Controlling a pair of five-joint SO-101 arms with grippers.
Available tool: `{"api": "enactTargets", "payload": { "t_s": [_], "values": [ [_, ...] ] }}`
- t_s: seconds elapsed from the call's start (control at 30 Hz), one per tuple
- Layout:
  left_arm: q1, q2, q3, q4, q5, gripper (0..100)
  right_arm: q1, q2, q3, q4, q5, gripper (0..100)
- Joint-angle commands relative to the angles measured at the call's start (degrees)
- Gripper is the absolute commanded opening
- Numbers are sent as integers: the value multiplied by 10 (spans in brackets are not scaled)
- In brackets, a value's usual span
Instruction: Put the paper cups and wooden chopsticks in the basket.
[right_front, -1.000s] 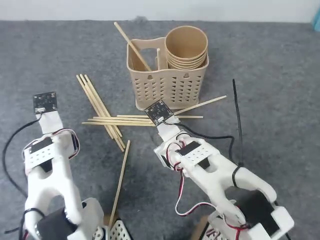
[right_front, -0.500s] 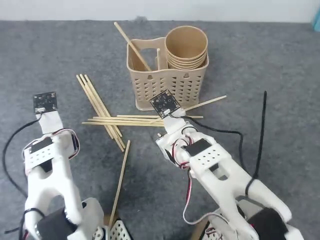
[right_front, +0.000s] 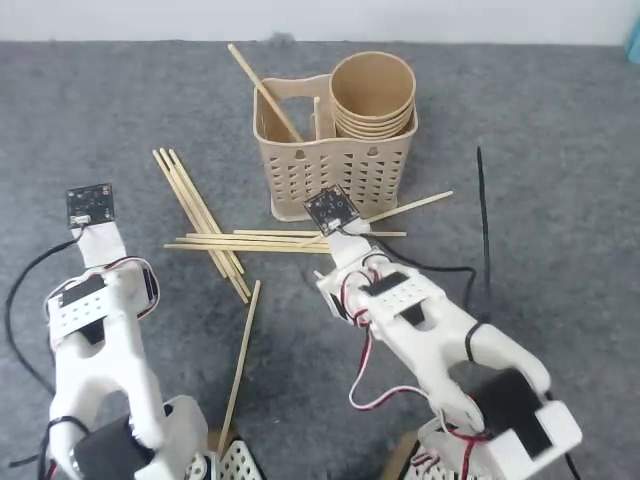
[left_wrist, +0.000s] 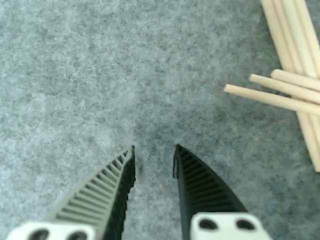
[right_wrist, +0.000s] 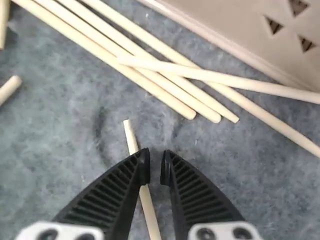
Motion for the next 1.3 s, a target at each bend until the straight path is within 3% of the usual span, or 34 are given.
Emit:
{"api": "enactTargets", "payload": {
  "t_s": [0.0, 0.37, 0.57, 0.77, 0.9, 1.17, 1.27],
  "values": [
    [0, -25, -9, -9, 1, 123, -5, 10, -42, 34, 7, 61],
    [1, -25, -9, -9, 1, 123, -52, -153, -28, 137, -30, 64],
    [1, -25, -10, -9, 1, 123, -55, -80, -26, 95, -22, 65],
    [1, -25, -10, -9, 1, 123, -51, 5, -63, 94, 27, 167],
    [1, -25, -10, -9, 1, 123, -49, 15, -78, 96, 28, 125],
    [1, -24, -11, -10, 1, 123, -97, -131, -79, 220, 4, 106],
    [1, -24, -12, -10, 1, 123, -73, -190, -75, 235, 3, 106]
  ]
}}
